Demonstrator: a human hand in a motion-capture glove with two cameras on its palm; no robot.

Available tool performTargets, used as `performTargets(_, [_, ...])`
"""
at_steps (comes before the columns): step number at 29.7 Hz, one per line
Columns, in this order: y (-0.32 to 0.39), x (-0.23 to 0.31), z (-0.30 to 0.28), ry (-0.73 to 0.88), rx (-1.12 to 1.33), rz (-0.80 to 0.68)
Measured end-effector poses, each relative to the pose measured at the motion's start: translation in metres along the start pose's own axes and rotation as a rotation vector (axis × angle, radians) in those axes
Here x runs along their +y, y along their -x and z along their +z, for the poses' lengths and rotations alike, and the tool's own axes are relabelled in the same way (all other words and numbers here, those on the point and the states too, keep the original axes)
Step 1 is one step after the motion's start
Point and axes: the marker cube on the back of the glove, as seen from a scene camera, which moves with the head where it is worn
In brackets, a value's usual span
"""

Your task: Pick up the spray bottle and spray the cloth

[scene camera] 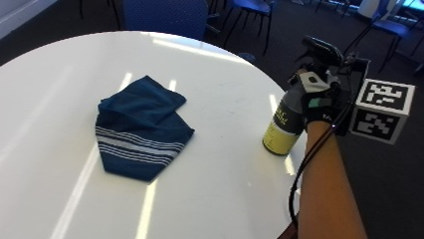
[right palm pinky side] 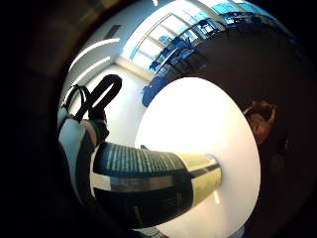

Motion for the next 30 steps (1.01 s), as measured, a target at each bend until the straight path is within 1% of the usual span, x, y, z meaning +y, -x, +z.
performTargets(7, [-0.004, -0.001, -0.001, 0.017, 0.043, -0.003])
performTargets(16, [0.021, -0.002, 0.001, 0.014, 0.141, -0.117])
performTargets(25, [0.034, -0.006, 0.001, -0.016, 0.24, -0.188])
performTargets(30, [0.037, -0.009, 0.006, 0.019, 0.329, -0.219])
